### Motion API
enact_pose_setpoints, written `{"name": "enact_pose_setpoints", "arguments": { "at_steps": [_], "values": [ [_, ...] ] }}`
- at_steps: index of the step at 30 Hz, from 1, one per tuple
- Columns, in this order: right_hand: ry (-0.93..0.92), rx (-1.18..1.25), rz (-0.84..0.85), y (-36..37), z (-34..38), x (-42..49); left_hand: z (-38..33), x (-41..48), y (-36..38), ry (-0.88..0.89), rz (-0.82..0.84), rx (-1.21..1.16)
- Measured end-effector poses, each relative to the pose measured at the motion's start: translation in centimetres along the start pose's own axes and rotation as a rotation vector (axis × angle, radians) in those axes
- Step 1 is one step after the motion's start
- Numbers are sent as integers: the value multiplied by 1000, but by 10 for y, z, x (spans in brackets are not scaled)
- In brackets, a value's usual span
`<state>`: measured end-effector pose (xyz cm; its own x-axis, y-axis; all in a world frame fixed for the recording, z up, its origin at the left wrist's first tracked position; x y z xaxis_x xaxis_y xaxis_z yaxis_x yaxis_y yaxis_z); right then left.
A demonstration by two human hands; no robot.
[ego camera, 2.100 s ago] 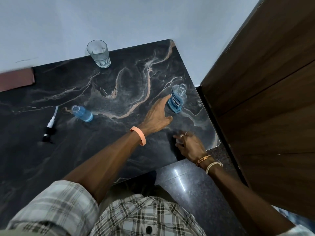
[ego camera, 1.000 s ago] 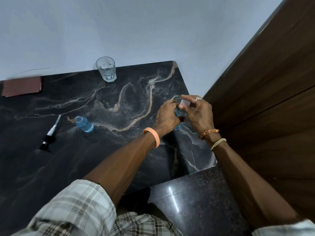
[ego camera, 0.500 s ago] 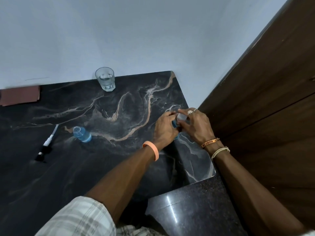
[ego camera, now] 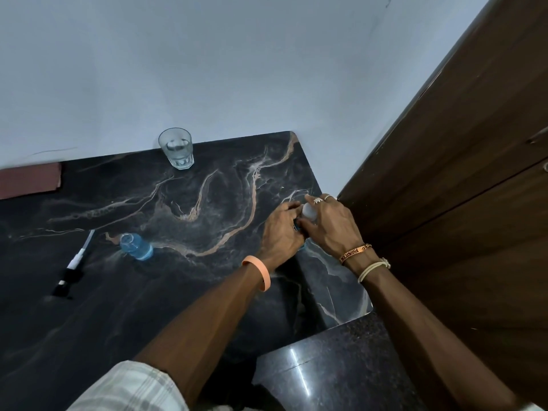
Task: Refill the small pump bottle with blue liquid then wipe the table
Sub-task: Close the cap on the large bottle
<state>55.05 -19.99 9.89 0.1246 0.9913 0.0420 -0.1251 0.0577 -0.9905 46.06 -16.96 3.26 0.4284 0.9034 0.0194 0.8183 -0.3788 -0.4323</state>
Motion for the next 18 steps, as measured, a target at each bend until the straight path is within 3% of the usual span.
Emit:
{"name": "enact_pose_setpoints", "arguments": {
  "at_steps": [6, 11, 15, 18],
  "values": [
    [26, -57, -24, -4, -3, 2, 1, 2, 2, -14, 10, -2],
    [-91, 6, -75, -10, 9, -2, 2, 3, 1, -29, 29, 2],
    [-31, 15, -53, -12, 4, 4, 1, 4, 1, -27, 28, -15],
    [-122, 5, -27, -11, 13, 3, 5, 5, 0, -67, 12, -61]
  ]
}}
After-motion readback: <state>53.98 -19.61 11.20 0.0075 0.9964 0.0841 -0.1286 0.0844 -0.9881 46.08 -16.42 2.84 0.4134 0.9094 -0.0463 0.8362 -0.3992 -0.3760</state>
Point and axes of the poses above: each hand's wrist, its own x-axis towards the middle knuckle, its own y-axis out of the palm, z = x × y, the point moved 10 cm from there along x, towards the middle knuckle, and after that the axes turned 11 degrees about -x, right-handed, at the moved point
